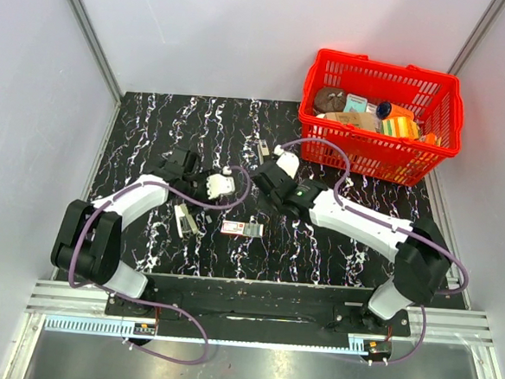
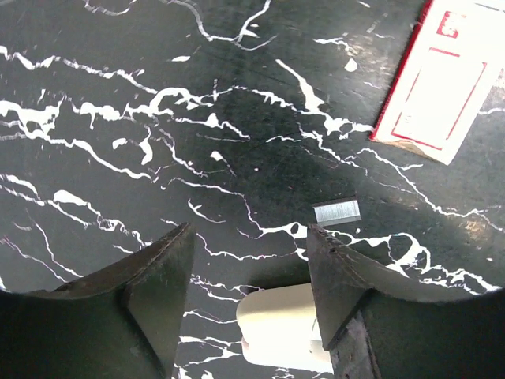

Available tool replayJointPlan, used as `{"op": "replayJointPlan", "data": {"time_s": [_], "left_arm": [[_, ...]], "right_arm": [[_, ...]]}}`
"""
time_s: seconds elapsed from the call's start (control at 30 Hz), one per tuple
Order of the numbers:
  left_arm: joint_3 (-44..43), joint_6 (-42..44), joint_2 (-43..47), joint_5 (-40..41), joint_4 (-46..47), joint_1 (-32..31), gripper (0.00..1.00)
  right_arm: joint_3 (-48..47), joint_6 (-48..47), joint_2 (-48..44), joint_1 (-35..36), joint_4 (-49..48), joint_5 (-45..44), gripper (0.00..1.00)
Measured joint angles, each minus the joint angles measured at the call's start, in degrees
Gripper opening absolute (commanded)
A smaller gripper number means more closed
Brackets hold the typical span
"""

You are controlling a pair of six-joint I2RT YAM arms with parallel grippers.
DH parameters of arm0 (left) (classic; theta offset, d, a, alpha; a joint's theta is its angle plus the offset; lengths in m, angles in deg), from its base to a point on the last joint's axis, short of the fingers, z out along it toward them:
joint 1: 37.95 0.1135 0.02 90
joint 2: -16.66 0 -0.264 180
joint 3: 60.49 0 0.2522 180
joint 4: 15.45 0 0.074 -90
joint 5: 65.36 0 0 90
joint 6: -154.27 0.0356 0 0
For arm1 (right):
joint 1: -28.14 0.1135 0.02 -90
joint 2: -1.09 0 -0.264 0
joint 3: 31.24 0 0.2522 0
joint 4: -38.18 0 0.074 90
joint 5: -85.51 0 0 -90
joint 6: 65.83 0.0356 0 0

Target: Unload the staples from the stapler

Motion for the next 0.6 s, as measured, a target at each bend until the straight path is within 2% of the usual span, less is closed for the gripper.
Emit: {"op": "replayJointPlan", "data": {"time_s": [0.27, 0.57, 0.6], "left_arm": [[2.4, 15.1, -0.1, 1.2, -0.7, -2.4, 0.75], [4.2, 29.7, -0.1, -0.9, -6.5, -2.4, 0.81], [4.2, 30.7, -0.1, -1.0, -6.9, -2.4, 0.98]], "right_arm": [[3.7, 0.5, -3.3, -1.2, -1.9, 0.0, 0.30], [8.4, 1.6, -11.0, -4.9, -3.3, -0.1, 0.41], [8.9, 1.7, -12.0, -5.4, -3.4, -0.2, 0.41]]}}
